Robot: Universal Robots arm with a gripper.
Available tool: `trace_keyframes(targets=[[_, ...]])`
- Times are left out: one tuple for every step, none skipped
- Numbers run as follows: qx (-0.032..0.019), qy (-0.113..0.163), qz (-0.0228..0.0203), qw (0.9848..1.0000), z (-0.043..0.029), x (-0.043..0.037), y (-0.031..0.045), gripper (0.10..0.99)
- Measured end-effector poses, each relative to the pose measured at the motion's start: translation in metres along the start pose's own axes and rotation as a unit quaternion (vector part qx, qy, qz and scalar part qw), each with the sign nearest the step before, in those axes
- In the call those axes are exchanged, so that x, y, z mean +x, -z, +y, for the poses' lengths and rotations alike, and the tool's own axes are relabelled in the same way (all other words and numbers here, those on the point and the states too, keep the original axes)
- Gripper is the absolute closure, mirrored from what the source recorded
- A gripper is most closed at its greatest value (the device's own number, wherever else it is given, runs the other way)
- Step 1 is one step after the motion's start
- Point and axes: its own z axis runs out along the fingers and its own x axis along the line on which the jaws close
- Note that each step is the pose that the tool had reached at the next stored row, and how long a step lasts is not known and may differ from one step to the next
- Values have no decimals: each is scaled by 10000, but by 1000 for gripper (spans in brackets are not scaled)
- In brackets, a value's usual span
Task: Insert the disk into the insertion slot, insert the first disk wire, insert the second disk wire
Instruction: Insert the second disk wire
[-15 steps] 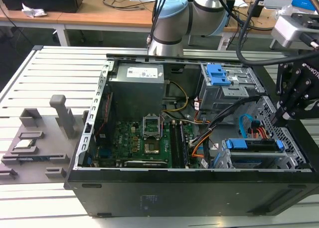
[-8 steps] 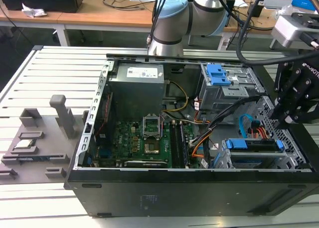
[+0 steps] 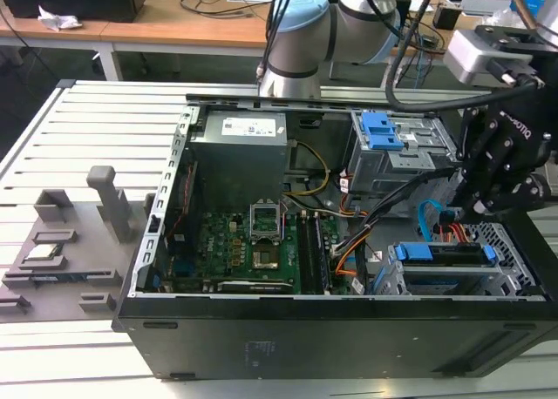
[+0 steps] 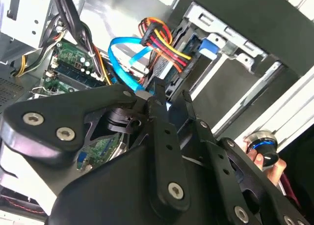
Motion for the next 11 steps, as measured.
trace_keyframes(targets=[[0, -1, 3, 10000, 55, -7, -28, 784], [0, -1, 6, 10000, 69, -8, -36, 784], [0, -1, 8, 10000, 81, -7, -42, 784], [0, -1, 9, 10000, 93, -8, -46, 784], [1, -1, 9, 10000, 106, -7, -52, 784], [1, -1, 9, 10000, 118, -7, -57, 784], [0, -1, 9, 10000, 129, -7, -65, 784], [0, -1, 10, 10000, 141, -7, -76, 784], [1, -1, 12, 10000, 151, -7, -87, 784], [1, -1, 13, 10000, 154, -7, -90, 784], [1, -1, 13, 10000, 153, -7, -91, 784]])
